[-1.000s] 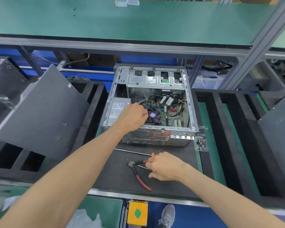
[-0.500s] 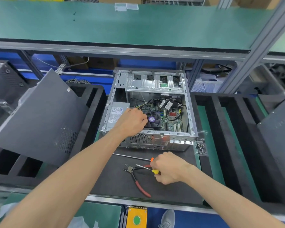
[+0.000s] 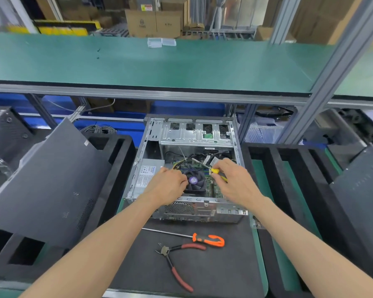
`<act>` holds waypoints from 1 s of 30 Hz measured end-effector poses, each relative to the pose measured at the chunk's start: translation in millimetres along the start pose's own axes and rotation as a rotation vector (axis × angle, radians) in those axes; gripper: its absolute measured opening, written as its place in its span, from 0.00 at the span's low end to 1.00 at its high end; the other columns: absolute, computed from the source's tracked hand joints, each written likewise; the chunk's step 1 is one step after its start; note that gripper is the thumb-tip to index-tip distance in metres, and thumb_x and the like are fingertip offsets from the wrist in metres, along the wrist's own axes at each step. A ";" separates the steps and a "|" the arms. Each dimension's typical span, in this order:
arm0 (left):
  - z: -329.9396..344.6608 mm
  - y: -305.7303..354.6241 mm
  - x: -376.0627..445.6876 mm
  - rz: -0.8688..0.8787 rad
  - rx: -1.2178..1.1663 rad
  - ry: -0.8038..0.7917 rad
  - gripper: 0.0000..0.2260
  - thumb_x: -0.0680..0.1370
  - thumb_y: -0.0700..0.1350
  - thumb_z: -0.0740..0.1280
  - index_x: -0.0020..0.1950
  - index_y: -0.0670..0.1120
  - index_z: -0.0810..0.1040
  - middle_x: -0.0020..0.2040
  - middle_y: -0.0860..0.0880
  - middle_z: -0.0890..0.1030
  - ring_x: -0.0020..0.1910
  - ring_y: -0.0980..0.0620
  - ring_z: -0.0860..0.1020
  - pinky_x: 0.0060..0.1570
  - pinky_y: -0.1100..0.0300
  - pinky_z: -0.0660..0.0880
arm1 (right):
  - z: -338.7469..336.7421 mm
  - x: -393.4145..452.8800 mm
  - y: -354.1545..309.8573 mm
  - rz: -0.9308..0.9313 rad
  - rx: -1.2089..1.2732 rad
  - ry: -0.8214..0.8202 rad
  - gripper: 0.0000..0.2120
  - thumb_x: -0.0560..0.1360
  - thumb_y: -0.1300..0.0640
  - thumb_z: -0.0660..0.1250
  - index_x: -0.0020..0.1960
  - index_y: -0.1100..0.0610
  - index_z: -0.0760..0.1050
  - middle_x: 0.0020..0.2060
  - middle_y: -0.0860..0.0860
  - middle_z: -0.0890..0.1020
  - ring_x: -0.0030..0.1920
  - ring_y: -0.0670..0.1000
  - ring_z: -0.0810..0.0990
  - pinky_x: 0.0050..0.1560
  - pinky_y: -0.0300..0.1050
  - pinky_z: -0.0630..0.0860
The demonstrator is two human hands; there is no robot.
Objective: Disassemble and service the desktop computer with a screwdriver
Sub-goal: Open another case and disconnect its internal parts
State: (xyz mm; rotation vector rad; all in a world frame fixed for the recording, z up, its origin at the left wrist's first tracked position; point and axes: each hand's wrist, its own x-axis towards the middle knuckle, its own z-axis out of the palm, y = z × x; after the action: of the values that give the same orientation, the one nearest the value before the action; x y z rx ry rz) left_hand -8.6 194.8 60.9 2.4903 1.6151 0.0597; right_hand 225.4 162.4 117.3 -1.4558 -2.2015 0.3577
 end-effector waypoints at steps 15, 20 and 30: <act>10.8 30.5 56.8 -0.060 -0.062 -0.273 0.33 0.79 0.55 0.68 0.81 0.51 0.59 0.77 0.47 0.65 0.73 0.41 0.65 0.71 0.44 0.65 | -0.2 48.0 29.6 0.274 0.058 -0.065 0.08 0.75 0.63 0.71 0.46 0.51 0.74 0.40 0.49 0.81 0.44 0.50 0.80 0.45 0.47 0.77; 15.7 28.2 62.9 -0.032 -0.057 -0.284 0.34 0.79 0.52 0.69 0.81 0.49 0.58 0.76 0.44 0.67 0.72 0.42 0.67 0.73 0.51 0.61 | 8.2 56.8 26.9 0.200 0.003 -0.141 0.08 0.77 0.63 0.67 0.48 0.53 0.71 0.42 0.50 0.79 0.43 0.51 0.76 0.41 0.46 0.70; 23.4 23.9 63.6 -0.059 -0.137 -0.265 0.38 0.75 0.59 0.71 0.81 0.51 0.58 0.77 0.46 0.65 0.74 0.42 0.63 0.75 0.50 0.58 | 11.2 63.2 27.6 0.180 -0.053 -0.197 0.08 0.75 0.64 0.68 0.48 0.54 0.71 0.41 0.50 0.75 0.44 0.53 0.75 0.42 0.50 0.75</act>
State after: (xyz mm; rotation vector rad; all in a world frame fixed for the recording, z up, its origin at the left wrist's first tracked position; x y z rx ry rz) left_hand 42.2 240.3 38.0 2.2386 1.5184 -0.1562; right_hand 221.0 231.8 110.2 -1.7185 -2.2508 0.5273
